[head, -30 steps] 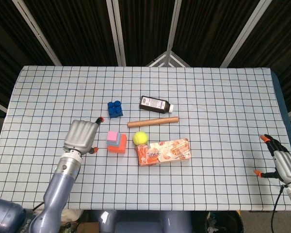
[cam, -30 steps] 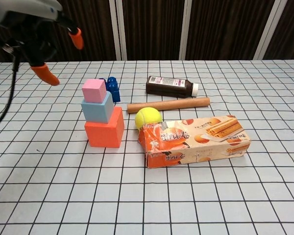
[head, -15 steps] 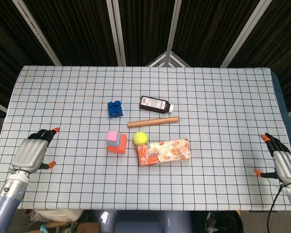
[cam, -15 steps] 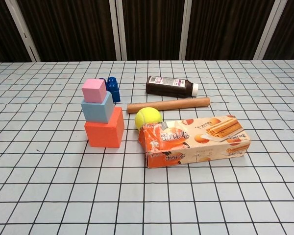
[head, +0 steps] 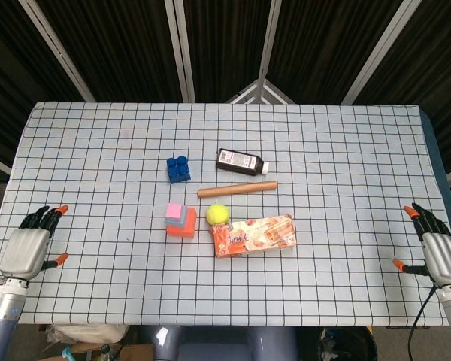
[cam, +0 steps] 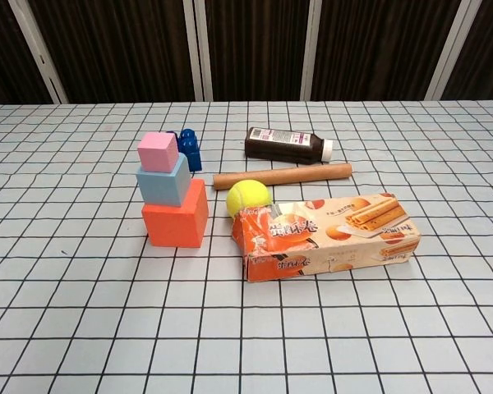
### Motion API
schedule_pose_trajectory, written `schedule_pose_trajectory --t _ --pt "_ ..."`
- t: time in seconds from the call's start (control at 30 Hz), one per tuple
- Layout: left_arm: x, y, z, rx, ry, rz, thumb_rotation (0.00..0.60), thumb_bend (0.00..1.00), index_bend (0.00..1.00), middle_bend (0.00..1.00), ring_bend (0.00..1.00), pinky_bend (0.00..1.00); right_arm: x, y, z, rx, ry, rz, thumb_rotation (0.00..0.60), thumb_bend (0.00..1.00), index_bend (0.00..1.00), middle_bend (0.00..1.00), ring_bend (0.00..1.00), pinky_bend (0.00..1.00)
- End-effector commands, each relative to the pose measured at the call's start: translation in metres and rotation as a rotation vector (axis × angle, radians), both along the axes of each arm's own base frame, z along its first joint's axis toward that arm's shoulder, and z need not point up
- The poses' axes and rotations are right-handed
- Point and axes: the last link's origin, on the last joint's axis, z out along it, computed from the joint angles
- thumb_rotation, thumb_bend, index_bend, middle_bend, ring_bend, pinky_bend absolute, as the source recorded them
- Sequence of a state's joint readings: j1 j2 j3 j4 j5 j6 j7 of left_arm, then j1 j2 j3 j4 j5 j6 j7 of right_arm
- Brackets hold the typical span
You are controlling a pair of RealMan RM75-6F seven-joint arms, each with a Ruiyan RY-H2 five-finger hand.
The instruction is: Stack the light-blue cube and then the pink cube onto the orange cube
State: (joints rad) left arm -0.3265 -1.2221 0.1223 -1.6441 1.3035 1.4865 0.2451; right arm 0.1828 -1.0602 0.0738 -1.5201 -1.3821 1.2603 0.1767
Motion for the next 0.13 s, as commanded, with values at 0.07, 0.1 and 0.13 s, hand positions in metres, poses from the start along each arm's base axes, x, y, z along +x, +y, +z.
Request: schedule_pose_trajectory --t 0.07,0.1,0.13 --pt "0.0008 -0.0037 0.0008 0.024 -0.003 -0.024 0.6 0.21 0.1 0.15 0.1 0.16 0.0004 0.0 0.0017 -0.02 0.005 0.01 0.6 0.13 0.0 0.02 0.06 0.13" --pt "0.0005 -0.0045 0.0016 0.026 -0.003 -0.023 0.6 0.21 0.1 0.15 0.1 0.16 0.0003 0.0002 0.0019 -0.023 0.006 0.01 0.6 0.13 0.0 0.01 0.06 0.13" --pt "0.0004 -0.0054 0.0031 0.033 -0.003 -0.023 0.6 0.21 0.1 0.16 0.1 0.16 -0.0001 0.0005 0.0018 -0.025 0.007 0.008 0.6 0.13 0.0 0.01 0.06 0.13"
